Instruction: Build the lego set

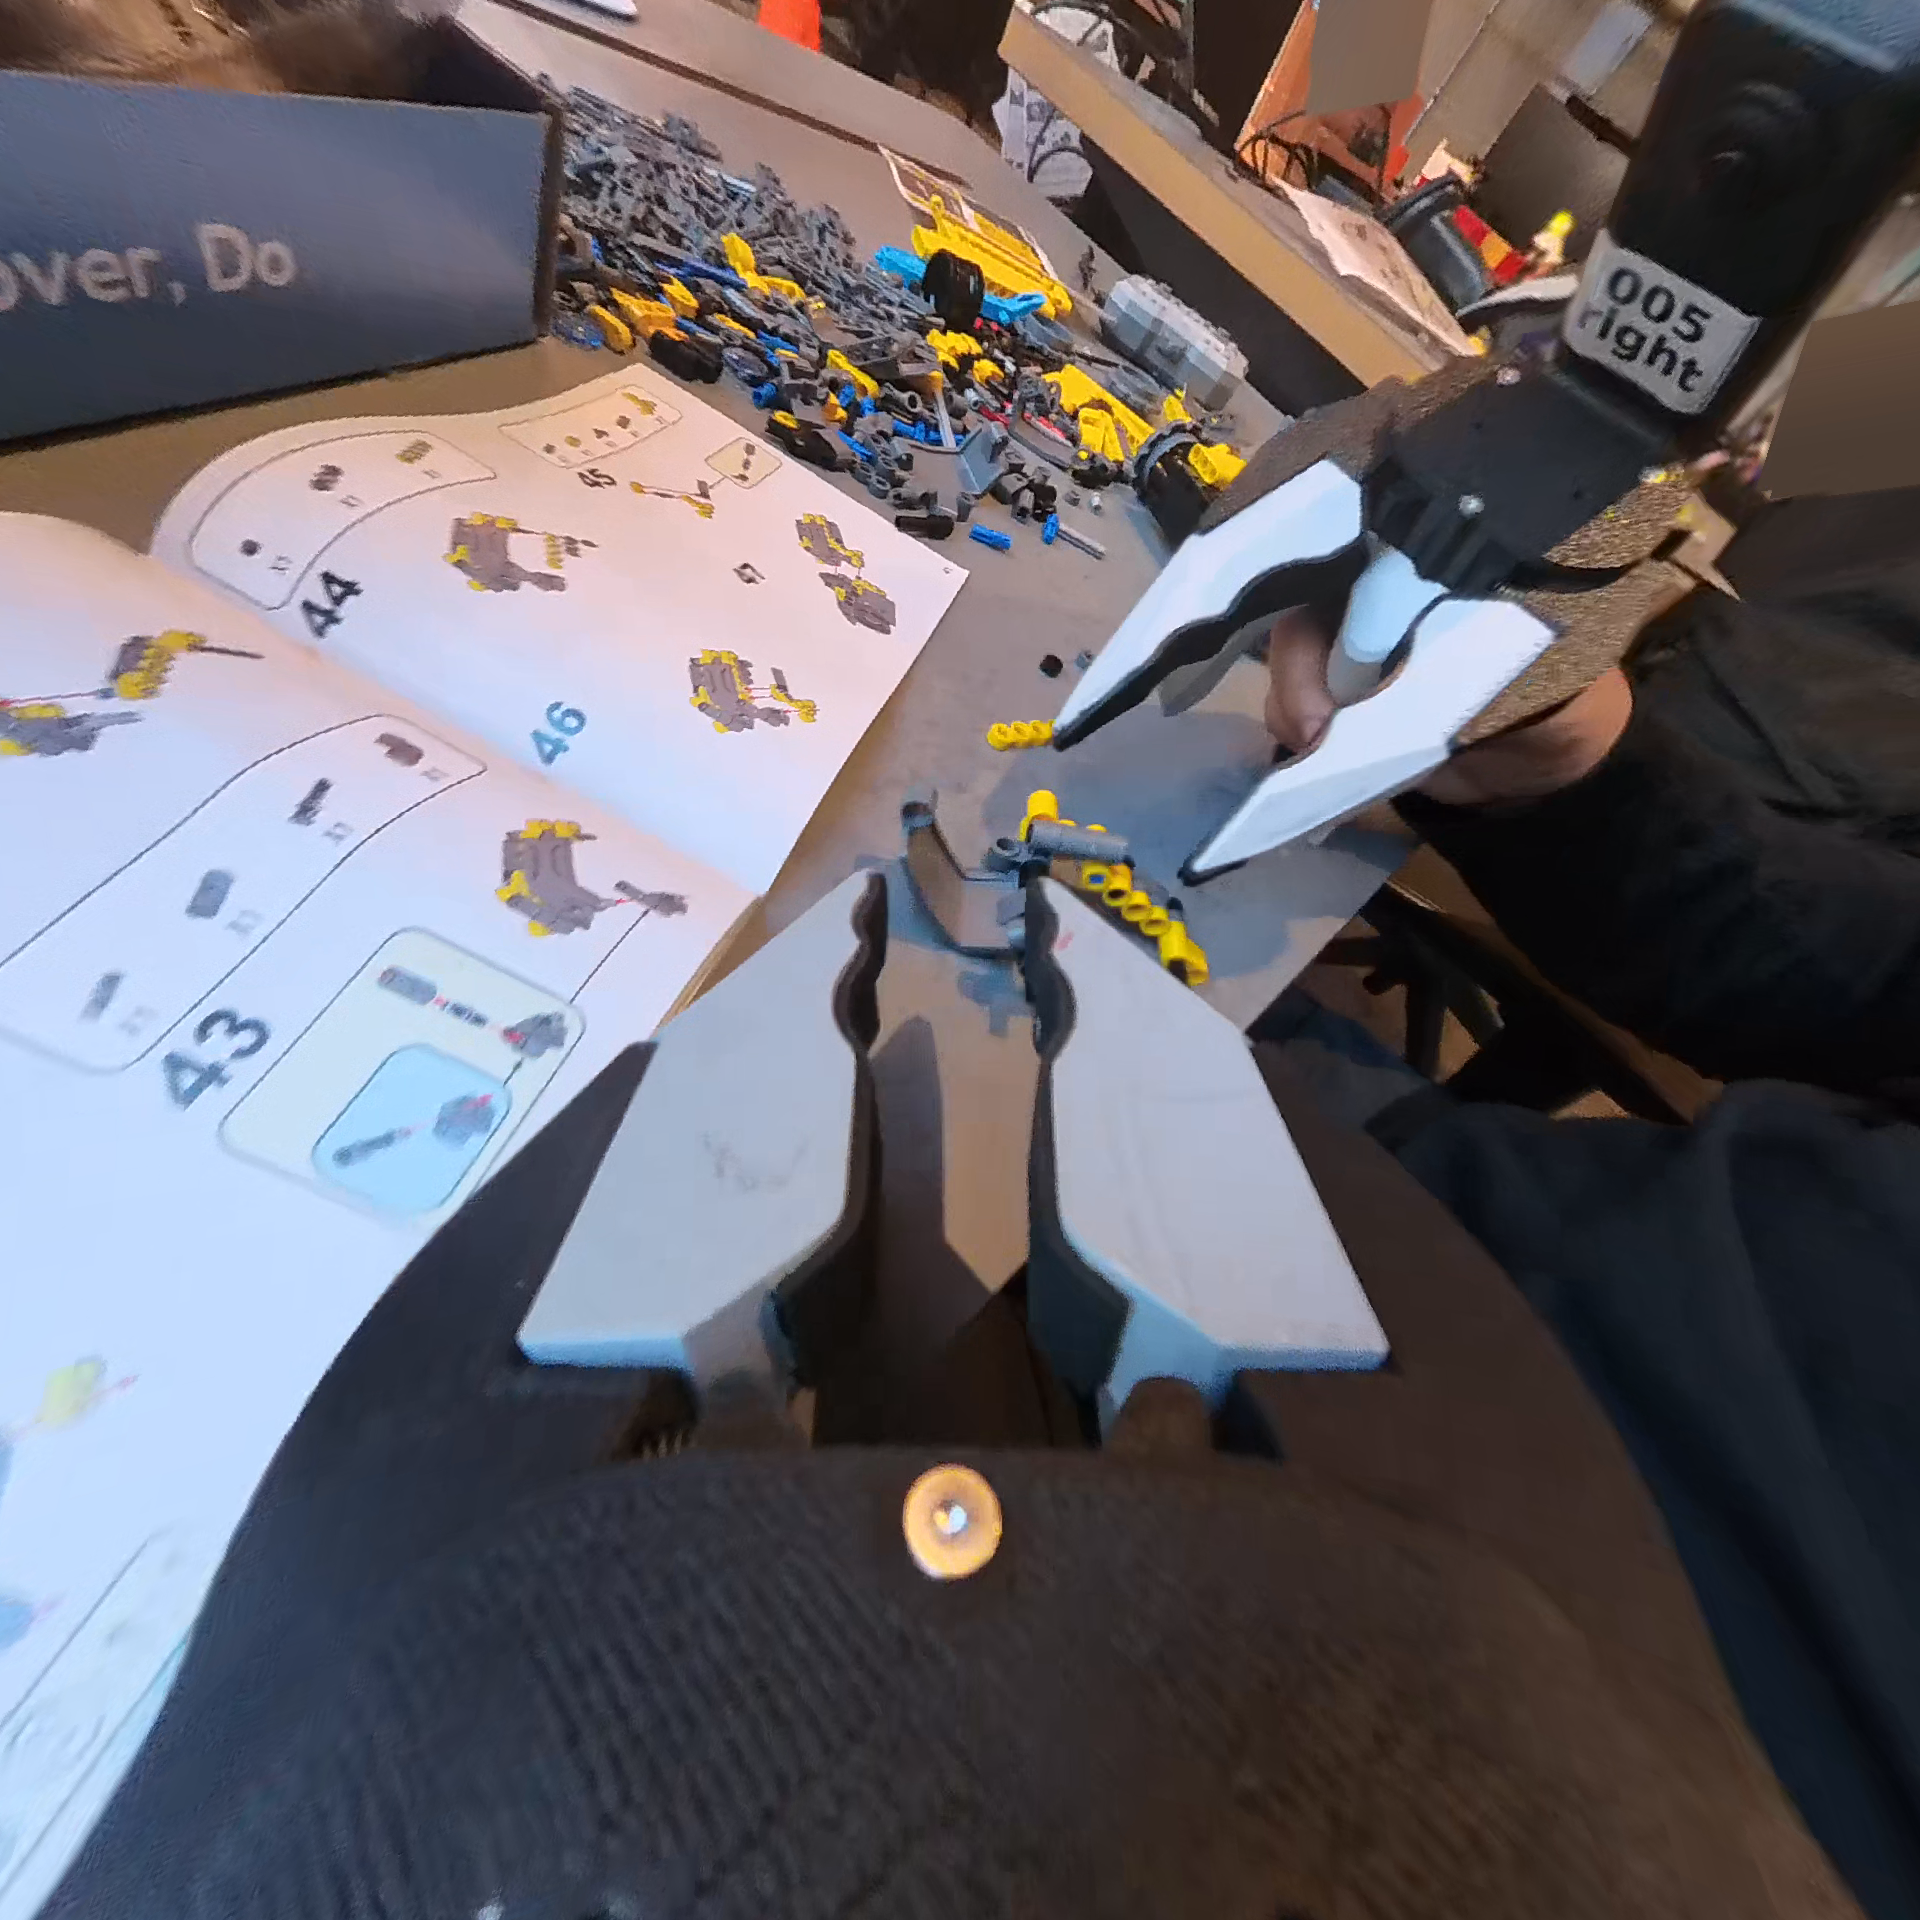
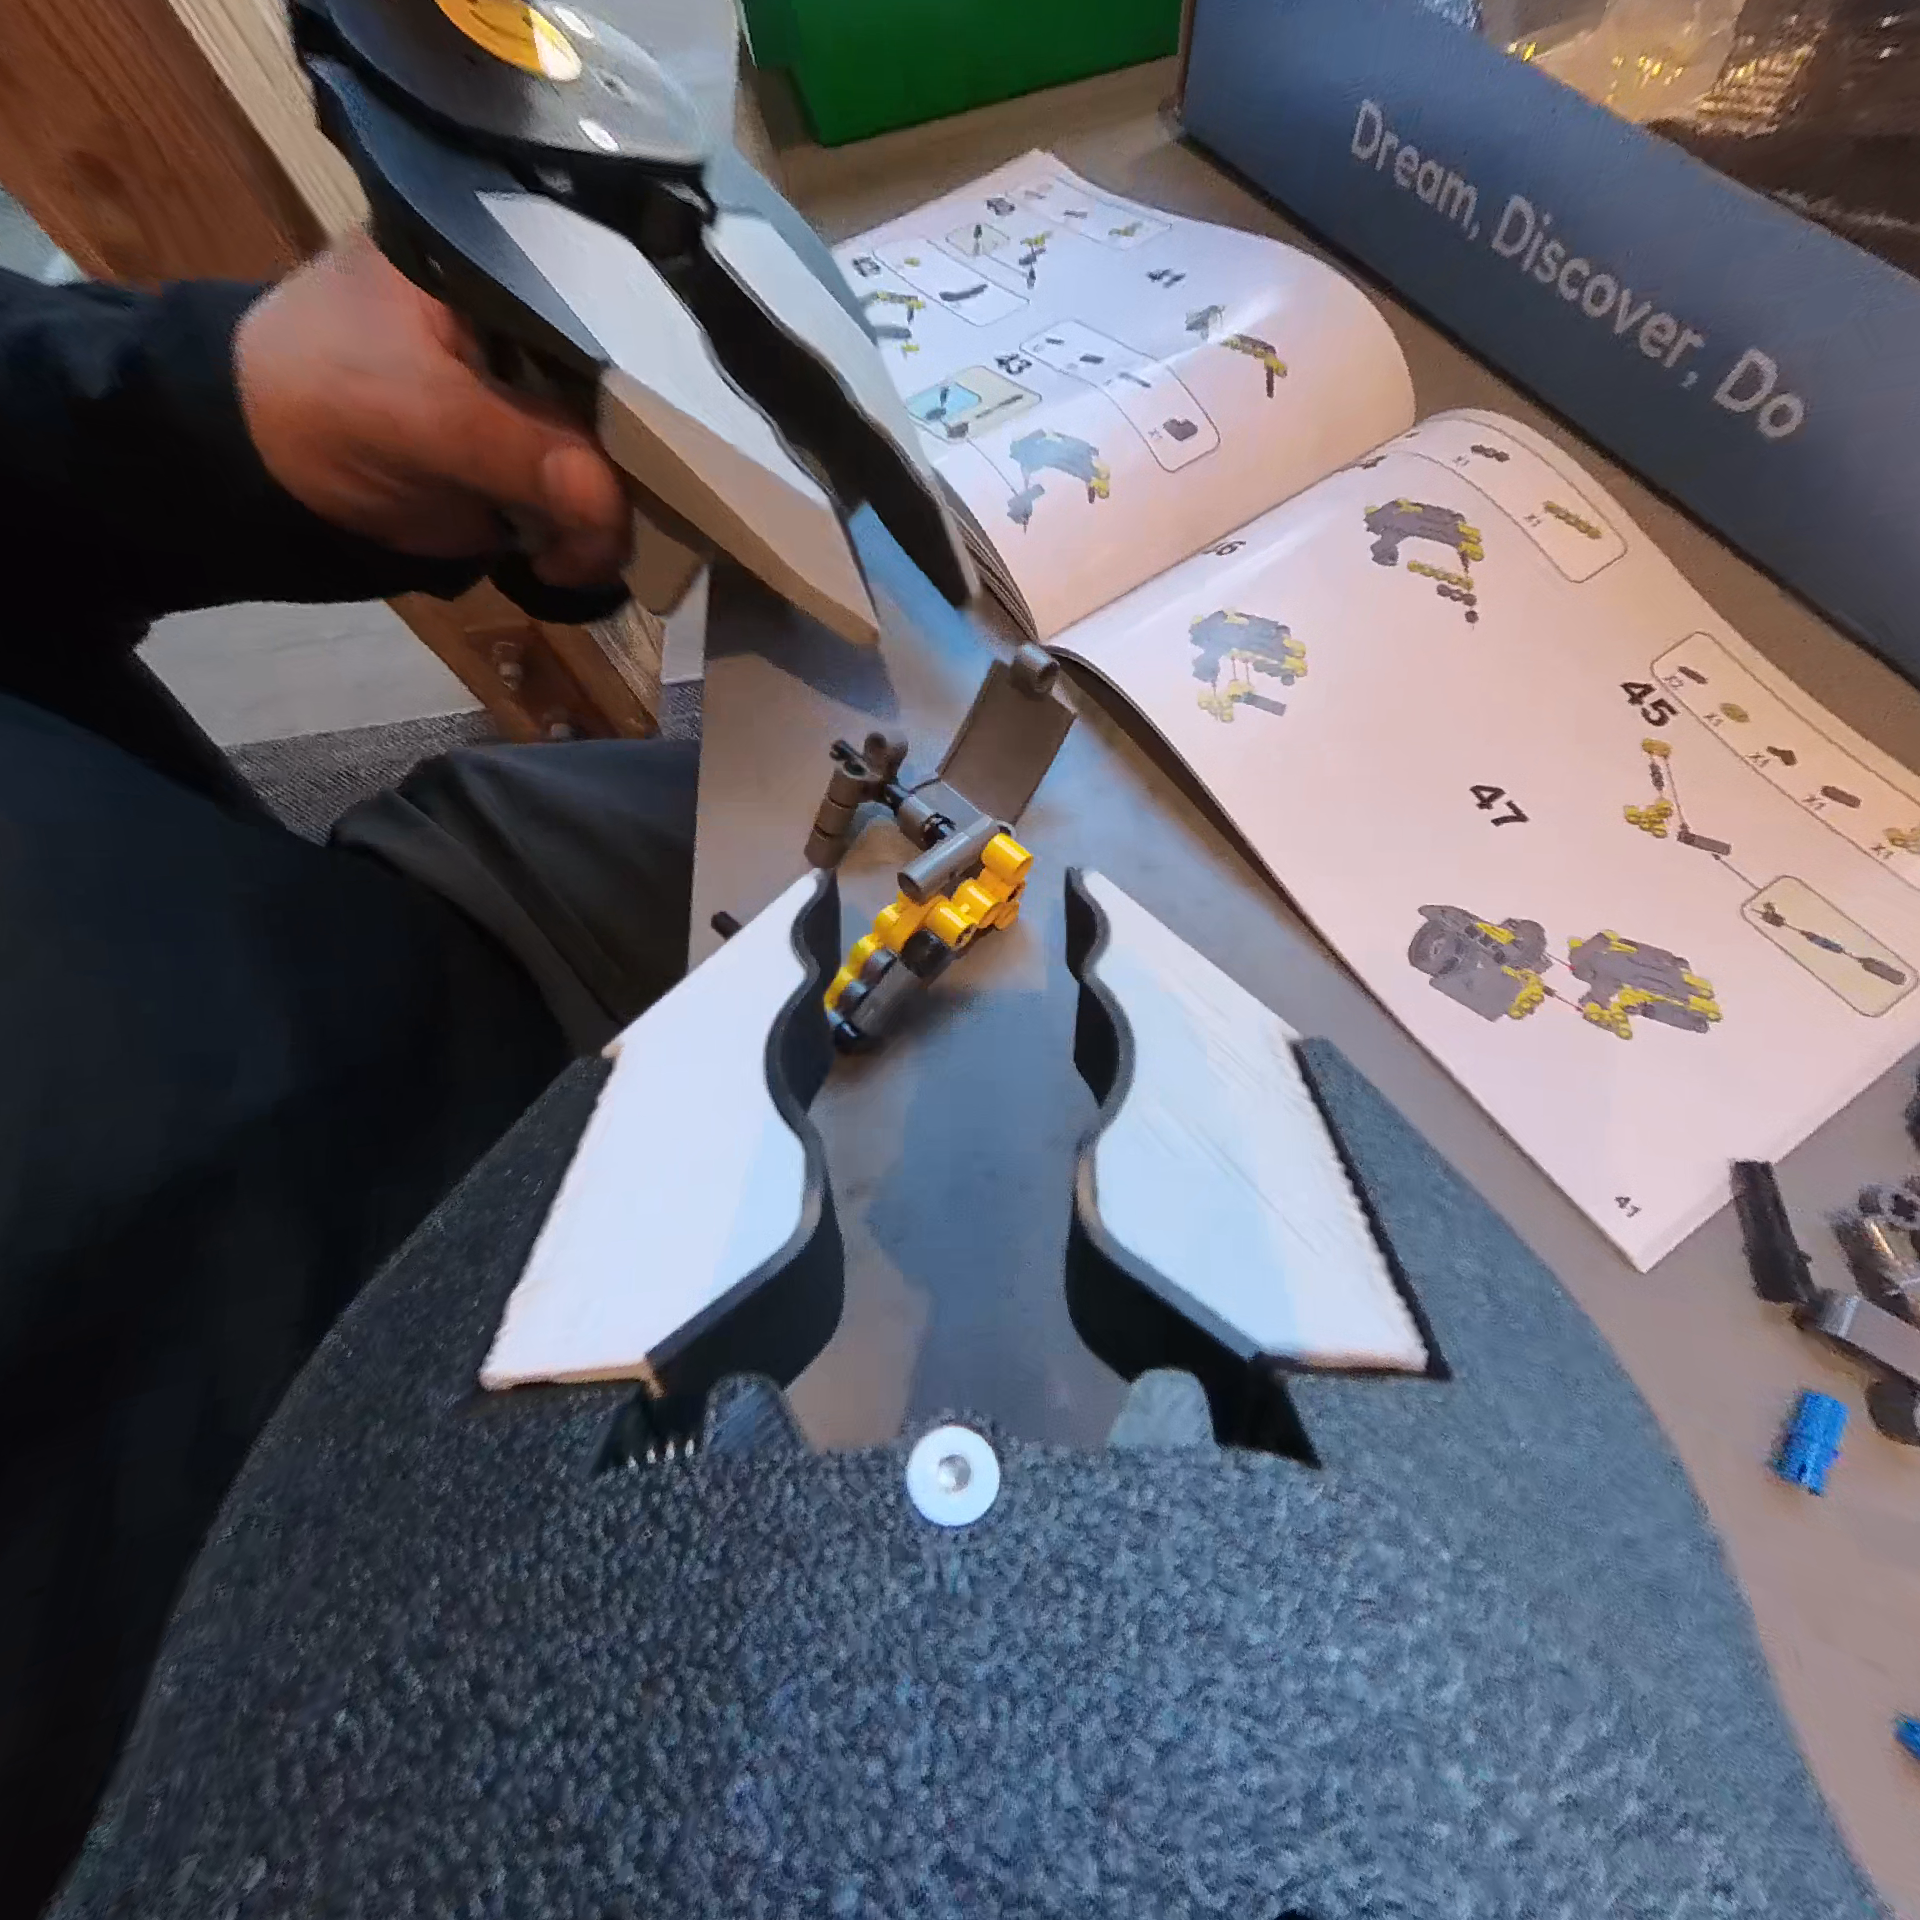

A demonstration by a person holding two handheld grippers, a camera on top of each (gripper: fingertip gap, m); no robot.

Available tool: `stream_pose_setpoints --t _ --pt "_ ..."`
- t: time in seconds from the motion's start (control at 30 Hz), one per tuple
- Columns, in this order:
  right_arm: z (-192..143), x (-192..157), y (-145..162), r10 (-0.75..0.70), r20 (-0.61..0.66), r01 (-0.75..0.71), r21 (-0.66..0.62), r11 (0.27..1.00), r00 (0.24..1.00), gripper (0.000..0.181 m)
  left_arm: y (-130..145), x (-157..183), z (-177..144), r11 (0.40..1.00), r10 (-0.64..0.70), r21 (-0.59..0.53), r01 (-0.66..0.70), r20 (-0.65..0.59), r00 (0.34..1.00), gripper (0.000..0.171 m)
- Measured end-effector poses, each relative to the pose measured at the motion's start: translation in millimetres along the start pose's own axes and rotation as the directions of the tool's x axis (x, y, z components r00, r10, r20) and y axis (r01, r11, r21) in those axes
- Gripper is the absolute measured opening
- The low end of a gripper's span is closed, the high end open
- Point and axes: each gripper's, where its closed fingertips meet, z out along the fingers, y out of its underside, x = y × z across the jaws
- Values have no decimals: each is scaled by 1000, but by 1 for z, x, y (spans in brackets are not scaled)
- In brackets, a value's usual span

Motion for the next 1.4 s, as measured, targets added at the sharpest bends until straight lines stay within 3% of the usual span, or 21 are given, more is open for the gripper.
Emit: stream_pose_setpoints --t 0.13,0.33,0.43,0.57,0.9,1.4 --pt "3 4 3 -13 -15 13 -26 1000 1000 43 12 -1 -19 1000 -2 -2 2 38 999 24" --pt "5 1 3 42 30 -41 -28 999 999 48 35 28 -27 1000 -10 -18 9 -33 999 25" --pt "12 2 4 48 20 -46 -75 996 999 48 37 36 -24 997 52 -45 -55 -48 997 25" --pt "19 5 10 36 16 -34 -133 991 999 27 42 37 -21 991 104 -81 -108 -49 993 24" --pt "14 11 14 55 22 -50 -152 987 998 27 38 26 -26 998 19 -65 -23 -53 998 23" --pt "8 8 19 54 26 -50 -138 989 998 23 47 41 -15 991 87 -100 -92 -52 995 22"
